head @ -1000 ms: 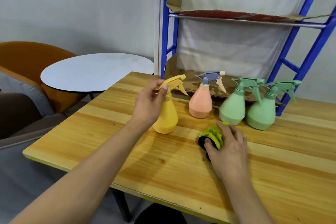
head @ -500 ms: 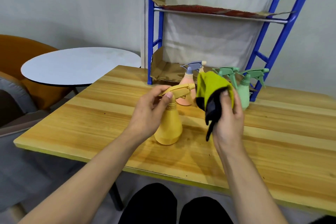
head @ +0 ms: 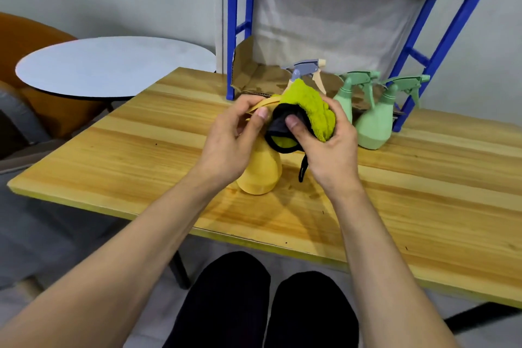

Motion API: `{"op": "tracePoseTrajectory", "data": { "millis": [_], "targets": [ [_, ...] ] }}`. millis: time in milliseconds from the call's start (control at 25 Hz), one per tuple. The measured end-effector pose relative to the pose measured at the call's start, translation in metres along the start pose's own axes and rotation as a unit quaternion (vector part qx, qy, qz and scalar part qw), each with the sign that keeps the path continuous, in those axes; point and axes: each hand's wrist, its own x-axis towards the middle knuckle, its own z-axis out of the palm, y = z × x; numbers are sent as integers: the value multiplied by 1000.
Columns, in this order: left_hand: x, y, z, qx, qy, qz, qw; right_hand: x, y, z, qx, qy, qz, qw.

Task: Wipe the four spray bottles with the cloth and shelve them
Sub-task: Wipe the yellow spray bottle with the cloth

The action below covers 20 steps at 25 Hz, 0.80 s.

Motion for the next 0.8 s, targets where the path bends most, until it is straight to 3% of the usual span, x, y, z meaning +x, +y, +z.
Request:
{"op": "tracePoseTrajectory", "data": {
  "millis": [160, 320, 480, 520, 640, 800],
  "targets": [
    [0, 1, -1, 11, 0, -4, 1000, -3, 7, -10, 40, -2, 30, 999],
    [2, 5, -8, 2, -19, -40, 999, -35, 26, -35, -137, -19, 63, 988],
    [2, 6, -7, 4, -36, -52, 998, -21, 4, -47, -42, 133, 38, 989],
    [3, 6, -7, 1, -36, -49, 998, -13, -4, -42, -26, 124, 31, 991],
    [4, 2, -9, -1, -32, -31, 999, -10, -9, -11, -42, -7, 28, 999],
    [3, 1, -11, -13, -40, -43, 998, -8, -7, -23, -111, -72, 39, 990]
  ]
}}
